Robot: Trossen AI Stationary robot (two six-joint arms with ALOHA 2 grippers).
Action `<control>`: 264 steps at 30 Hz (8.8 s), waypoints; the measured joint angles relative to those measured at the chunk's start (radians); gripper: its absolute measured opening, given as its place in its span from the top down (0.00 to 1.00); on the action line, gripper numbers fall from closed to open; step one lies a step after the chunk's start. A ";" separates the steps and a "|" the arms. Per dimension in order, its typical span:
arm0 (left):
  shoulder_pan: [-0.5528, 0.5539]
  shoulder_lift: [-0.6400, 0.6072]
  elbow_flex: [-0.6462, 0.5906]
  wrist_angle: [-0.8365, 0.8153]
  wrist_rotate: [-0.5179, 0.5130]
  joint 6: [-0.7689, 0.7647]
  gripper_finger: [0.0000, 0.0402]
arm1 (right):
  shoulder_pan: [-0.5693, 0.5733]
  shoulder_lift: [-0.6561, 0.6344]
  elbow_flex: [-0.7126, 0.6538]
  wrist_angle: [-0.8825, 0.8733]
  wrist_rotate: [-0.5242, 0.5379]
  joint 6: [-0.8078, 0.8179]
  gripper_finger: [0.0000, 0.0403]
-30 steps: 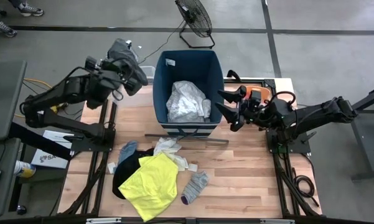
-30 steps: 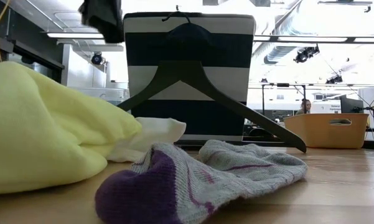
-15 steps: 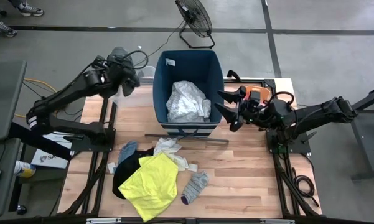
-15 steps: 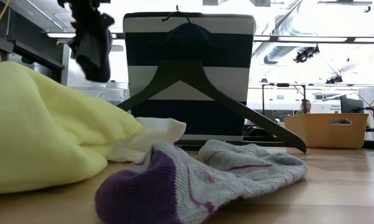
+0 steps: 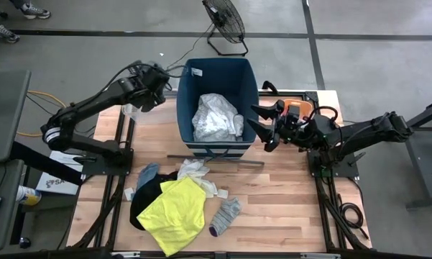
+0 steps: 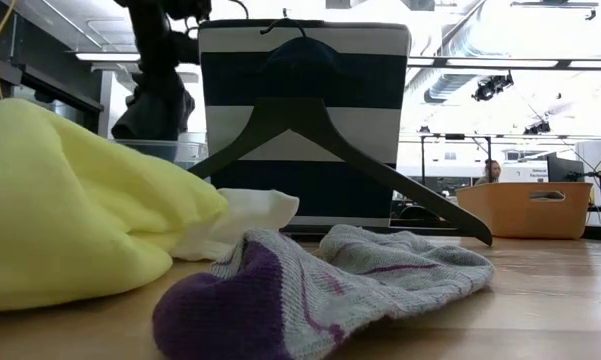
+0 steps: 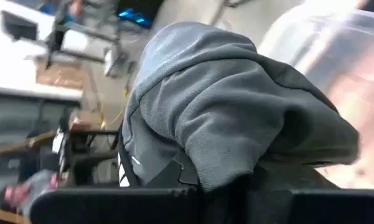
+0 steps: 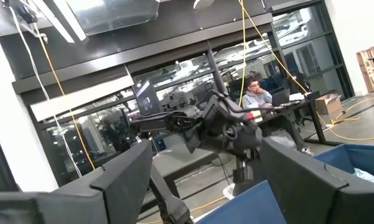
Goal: Pick & Place Cloths
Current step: Put the grey boxer into the transparent container, then put the grey sock into the orange bin
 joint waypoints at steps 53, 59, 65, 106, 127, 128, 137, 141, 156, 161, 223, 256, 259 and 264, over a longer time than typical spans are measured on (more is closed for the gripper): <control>0.284 0.073 -0.061 -0.126 0.581 -0.822 0.96 | 0.000 0.000 0.000 -0.053 -0.001 0.052 0.28; 0.348 0.073 -0.122 -0.037 0.641 -0.843 0.96 | 0.000 0.000 0.000 -0.054 -0.004 0.052 0.28; 0.352 0.073 -0.156 0.010 0.620 -0.855 0.96 | 0.000 0.000 0.000 -0.054 -0.004 0.053 0.28; 0.350 -0.063 0.017 -0.161 0.792 -0.670 0.78 | 0.000 0.000 0.000 -0.098 -0.085 0.105 0.28; -0.176 -0.294 0.018 -0.205 0.799 -0.734 1.00 | 0.000 -0.037 0.000 -0.121 -0.110 0.066 0.28; -0.211 -0.294 0.018 -0.205 0.800 -0.734 1.00 | 0.000 -0.037 0.000 -0.130 -0.110 0.066 0.28; -0.528 -0.286 0.018 -0.204 0.695 -0.810 1.00 | 0.000 -0.040 0.000 -0.211 -0.119 0.066 0.28; -0.636 -0.286 0.018 -0.204 0.596 -0.880 1.00 | 0.000 -0.049 0.000 -0.269 -0.197 0.067 0.28; -0.922 -0.286 -0.038 -0.149 0.396 -1.026 1.00 | 0.177 -0.016 0.000 -0.646 -0.370 0.067 0.28; -0.970 -0.286 -0.064 -0.123 0.376 -1.036 1.00 | 0.257 0.052 0.000 -0.663 -0.330 0.077 0.28; -1.044 -0.286 -0.084 -0.145 0.380 -0.966 1.00 | 0.423 0.831 0.003 -0.325 -0.157 0.202 0.32; -1.044 -0.307 -0.085 -0.008 0.406 -0.748 1.00 | 0.426 0.413 0.001 -0.550 -0.007 0.682 0.98; -1.044 -0.335 -0.085 0.046 0.446 -0.671 1.00 | 0.426 0.305 0.001 -0.596 0.083 0.681 0.98; -1.044 -0.398 -0.085 0.088 0.464 -0.603 1.00 | 0.442 0.132 0.002 -0.683 0.247 0.679 0.99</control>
